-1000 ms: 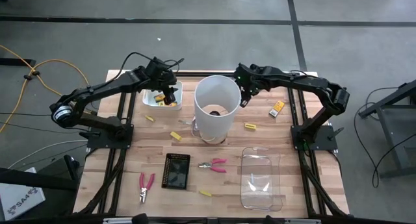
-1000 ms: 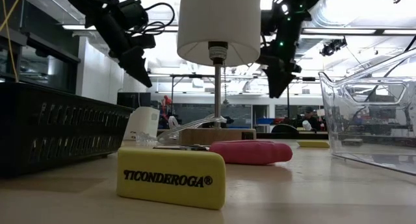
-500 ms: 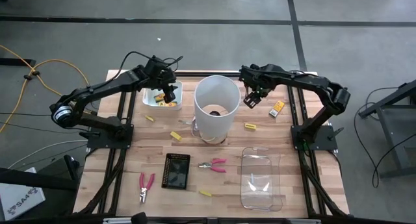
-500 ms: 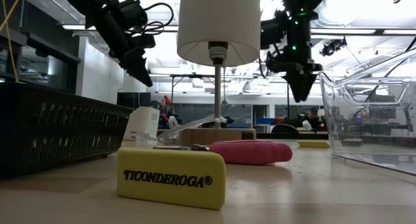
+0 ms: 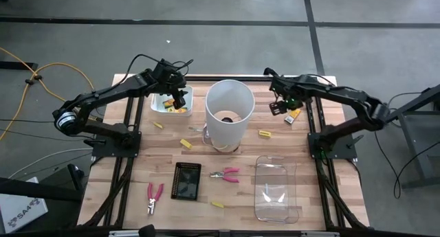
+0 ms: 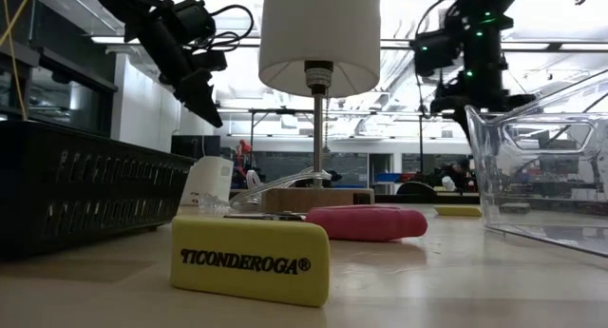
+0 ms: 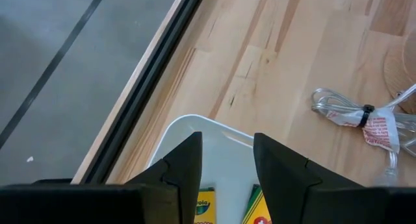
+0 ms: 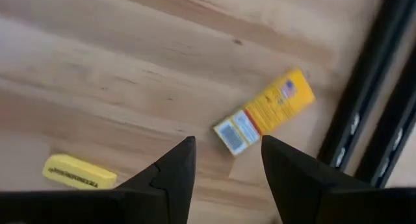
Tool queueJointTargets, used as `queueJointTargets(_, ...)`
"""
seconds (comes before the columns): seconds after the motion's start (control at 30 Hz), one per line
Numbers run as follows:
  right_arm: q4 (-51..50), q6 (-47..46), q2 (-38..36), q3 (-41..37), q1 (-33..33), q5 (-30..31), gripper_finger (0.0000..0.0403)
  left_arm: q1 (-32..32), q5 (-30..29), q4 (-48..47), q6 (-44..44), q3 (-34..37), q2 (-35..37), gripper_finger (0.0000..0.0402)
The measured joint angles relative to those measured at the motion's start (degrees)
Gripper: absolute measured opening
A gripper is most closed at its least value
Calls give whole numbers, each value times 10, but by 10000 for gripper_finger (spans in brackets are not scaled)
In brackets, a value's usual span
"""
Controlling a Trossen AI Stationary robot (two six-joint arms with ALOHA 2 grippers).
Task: Pick & Place School Supplies
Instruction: Put the crayon box into the white bin
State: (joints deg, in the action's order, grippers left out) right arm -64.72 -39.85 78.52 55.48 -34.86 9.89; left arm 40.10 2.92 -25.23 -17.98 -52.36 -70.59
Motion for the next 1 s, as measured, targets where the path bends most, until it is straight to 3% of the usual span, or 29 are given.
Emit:
queueJointTargets(0.13, 14, -83, -25, -44, 1, 8, 167, 0, 0, 0, 0, 0, 0, 133)
queueJointTargets(0.23, 12, -33, -27, -60, 1, 5, 167, 0, 0, 0, 0, 0, 0, 133)
queueJointTargets(0.47, 11, 270, -27, -63, 1, -49, 167, 0, 0, 0, 8, 0, 0, 133)
queueJointTargets(0.67, 1, 604, -27, -63, 11, -82, 167, 0, 1, -1, 37, 0, 0, 133)
queueJointTargets(0.8, -1, 723, -27, -63, 27, -37, 167, -7, 0, -1, 47, 0, 0, 133)
queueJointTargets(1.0, 16, 875, -27, -63, 45, -24, 167, -28, 1, -1, 48, 0, 0, 133)
